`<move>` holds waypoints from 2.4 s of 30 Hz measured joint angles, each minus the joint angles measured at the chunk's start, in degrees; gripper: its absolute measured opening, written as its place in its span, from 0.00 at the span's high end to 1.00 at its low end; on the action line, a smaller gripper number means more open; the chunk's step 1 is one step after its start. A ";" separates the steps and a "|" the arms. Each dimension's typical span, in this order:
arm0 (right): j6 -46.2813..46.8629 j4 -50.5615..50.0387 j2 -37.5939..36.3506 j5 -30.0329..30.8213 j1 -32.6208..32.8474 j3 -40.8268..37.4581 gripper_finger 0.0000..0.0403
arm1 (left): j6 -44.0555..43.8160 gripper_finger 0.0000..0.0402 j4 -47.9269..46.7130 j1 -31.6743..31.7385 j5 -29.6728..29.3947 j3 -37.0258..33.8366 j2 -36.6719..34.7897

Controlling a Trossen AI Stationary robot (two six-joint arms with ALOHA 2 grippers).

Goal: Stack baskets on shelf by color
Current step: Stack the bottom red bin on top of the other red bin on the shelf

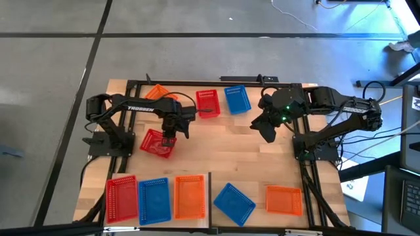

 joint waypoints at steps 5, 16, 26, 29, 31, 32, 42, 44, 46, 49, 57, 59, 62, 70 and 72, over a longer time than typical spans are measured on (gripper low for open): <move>-0.01 0.00 -0.01 0.00 0.00 0.00 0.72 | 1.07 0.85 0.59 0.00 -0.03 0.00 0.00; -0.08 0.00 -0.03 0.02 0.00 0.00 0.72 | 1.51 0.86 0.11 -0.34 -1.79 -0.07 6.76; -0.19 -0.02 -0.03 0.07 0.00 0.00 0.72 | 1.19 1.00 -2.36 -0.29 -4.73 -0.04 4.75; -1.65 0.02 -0.03 0.15 0.00 0.00 0.72 | -0.55 1.00 -5.18 0.19 -4.87 0.27 2.18; -3.27 0.02 -0.03 0.54 0.00 0.00 0.72 | -2.07 1.00 -7.28 0.57 -5.53 1.79 0.29; -4.39 0.02 -0.03 0.64 0.00 0.00 0.72 | -3.12 1.00 -8.72 0.90 -5.94 2.88 -0.73; -16.85 0.18 -0.03 0.66 0.02 0.00 0.72 | -21.44 1.00 -25.92 3.52 -8.60 25.48 -6.85; -18.42 0.24 -0.03 0.66 0.02 0.00 0.72 | -24.96 1.00 -28.30 3.48 -8.04 31.45 -6.90; -19.86 0.24 -0.03 0.57 0.02 0.00 0.72 | -28.80 1.00 -28.81 3.45 -5.07 36.75 -6.97; -22.37 0.24 -0.03 0.52 0.02 0.00 0.72 | -34.86 1.00 -28.61 3.10 1.43 44.60 -8.05; -30.03 1.26 0.19 0.55 0.02 0.00 0.72 | -54.59 1.00 -28.65 0.11 6.85 59.25 -8.27; -31.31 1.33 0.19 0.55 0.02 0.00 0.72 | -59.37 1.00 -28.63 -2.05 6.82 60.55 -9.10; -31.93 1.33 0.19 0.55 0.02 0.00 0.72 | -66.22 1.00 -28.83 -6.34 4.51 60.83 -10.54; -34.65 1.29 0.19 0.13 0.02 0.00 0.72 | -77.62 1.00 -28.72 -19.28 -10.26 56.02 -15.91; -34.67 1.29 0.19 0.09 0.02 0.00 0.72 | -80.19 1.00 -28.71 -21.12 -14.47 54.02 -18.33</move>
